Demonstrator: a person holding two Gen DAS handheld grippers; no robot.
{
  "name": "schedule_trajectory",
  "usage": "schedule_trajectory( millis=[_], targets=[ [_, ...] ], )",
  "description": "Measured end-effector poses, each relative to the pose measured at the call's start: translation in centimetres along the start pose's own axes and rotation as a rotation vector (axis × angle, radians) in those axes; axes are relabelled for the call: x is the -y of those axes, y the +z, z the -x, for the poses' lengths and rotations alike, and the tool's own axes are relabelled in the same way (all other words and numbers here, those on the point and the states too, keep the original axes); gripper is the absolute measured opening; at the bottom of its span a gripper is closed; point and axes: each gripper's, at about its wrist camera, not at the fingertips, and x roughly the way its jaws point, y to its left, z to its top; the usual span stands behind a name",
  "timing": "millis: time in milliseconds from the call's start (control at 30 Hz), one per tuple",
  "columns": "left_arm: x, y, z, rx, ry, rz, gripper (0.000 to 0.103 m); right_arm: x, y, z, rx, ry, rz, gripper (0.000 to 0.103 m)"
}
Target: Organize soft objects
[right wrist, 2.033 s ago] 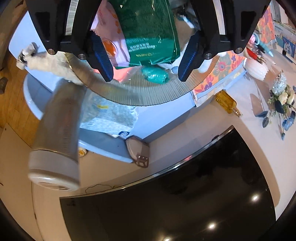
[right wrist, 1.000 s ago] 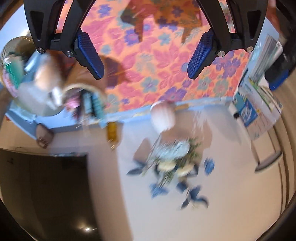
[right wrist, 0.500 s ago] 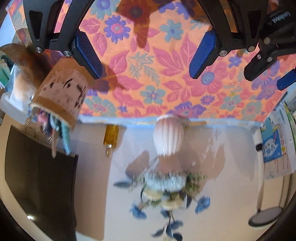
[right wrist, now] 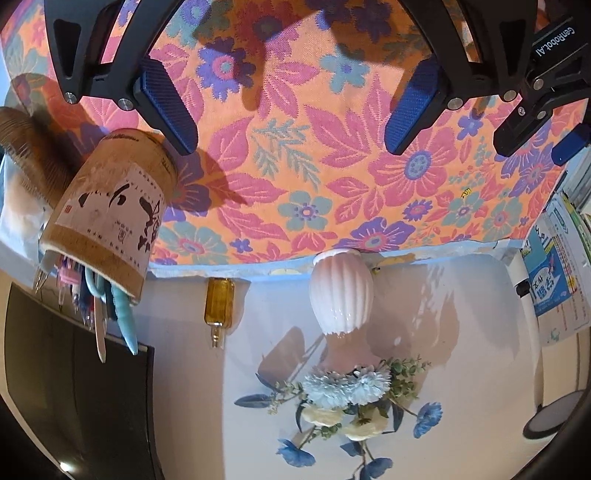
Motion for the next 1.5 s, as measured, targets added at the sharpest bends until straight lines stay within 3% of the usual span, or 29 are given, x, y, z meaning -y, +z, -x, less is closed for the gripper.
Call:
schedule_trajectory(
  millis=[333, 667, 1500],
  targets=[
    [-0.8, 0.1, 0.7, 0.041, 0.062, 0.032, 0.102, 0.0, -0.1, -0.4, -0.019, 0.000, -0.001, 0.102],
    [-2.3, 0.2, 0.3, 0.015, 0.144, 0.090, 0.102, -0.2, 0.0, -0.8, -0.031, 0.000, 0.009, 0.102],
    [-1.5, 0.1, -0.5, -0.041, 0.165, 0.033, 0.102, -0.1, -0.1, -1.2, -0.040, 0.001, 0.020, 0.102]
  ],
)
